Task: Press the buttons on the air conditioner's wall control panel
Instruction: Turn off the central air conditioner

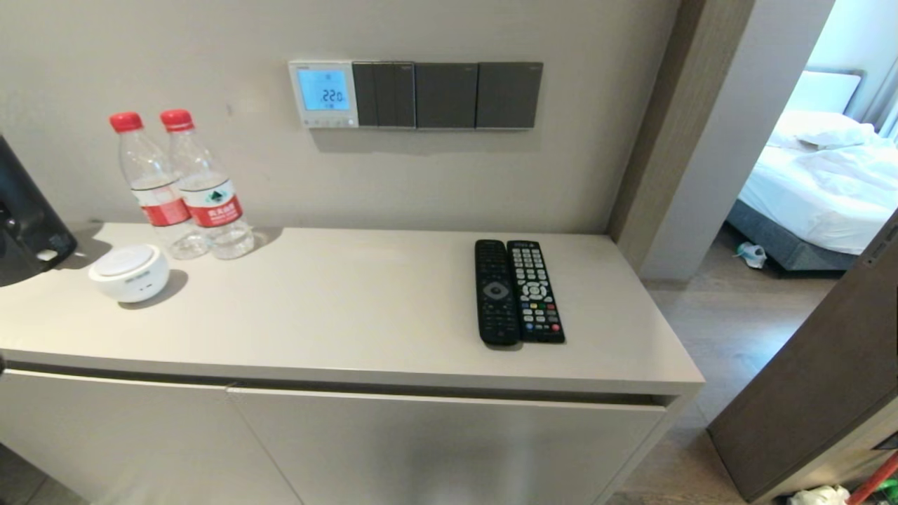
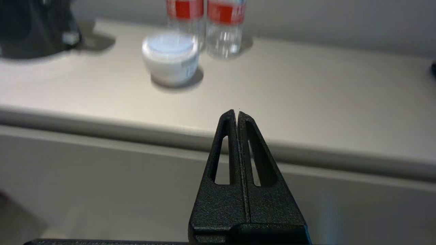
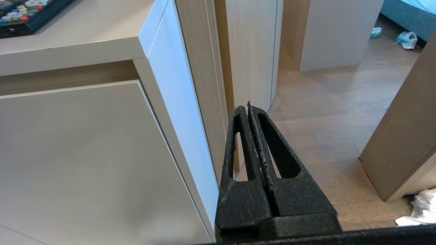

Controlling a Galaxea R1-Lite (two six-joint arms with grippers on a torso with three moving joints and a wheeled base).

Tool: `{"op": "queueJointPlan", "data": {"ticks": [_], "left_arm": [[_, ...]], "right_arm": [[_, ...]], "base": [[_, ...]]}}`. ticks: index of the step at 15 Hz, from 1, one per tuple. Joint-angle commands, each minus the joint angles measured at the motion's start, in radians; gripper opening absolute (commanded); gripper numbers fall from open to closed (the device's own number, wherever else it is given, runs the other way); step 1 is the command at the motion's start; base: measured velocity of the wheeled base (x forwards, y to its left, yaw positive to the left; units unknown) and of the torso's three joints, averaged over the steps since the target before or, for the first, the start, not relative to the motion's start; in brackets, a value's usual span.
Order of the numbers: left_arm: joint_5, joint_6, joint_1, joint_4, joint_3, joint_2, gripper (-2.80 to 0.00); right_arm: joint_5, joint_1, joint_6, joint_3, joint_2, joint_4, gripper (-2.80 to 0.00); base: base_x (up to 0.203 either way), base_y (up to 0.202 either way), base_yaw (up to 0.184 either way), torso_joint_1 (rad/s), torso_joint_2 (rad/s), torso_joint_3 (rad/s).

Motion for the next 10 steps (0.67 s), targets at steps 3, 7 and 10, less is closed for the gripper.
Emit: {"op": "queueJointPlan", "data": {"ticks": [3, 7, 10], "left_arm": [[0.063, -0.036, 0.006, 0.114, 0.156, -0.177, -2.8], [0.134, -0.037, 0.033, 0.13, 0.226, -0.256, -2.8], [0.102, 0.008, 0.048, 0.121, 0.294, -0.312, -2.8]], "right_arm": [[0.0, 0.0, 0.0, 0.0, -0.002, 0.0, -2.8], [0.0, 0.0, 0.0, 0.0, -0.002, 0.0, -2.8], [0.0, 0.0, 0.0, 0.0, -0.002, 0.0, -2.8]], "base": [[0.0, 0.0, 0.0, 0.0, 0.0, 0.0], [0.0, 0.0, 0.0, 0.0, 0.0, 0.0], [0.0, 0.0, 0.0, 0.0, 0.0, 0.0]]}}
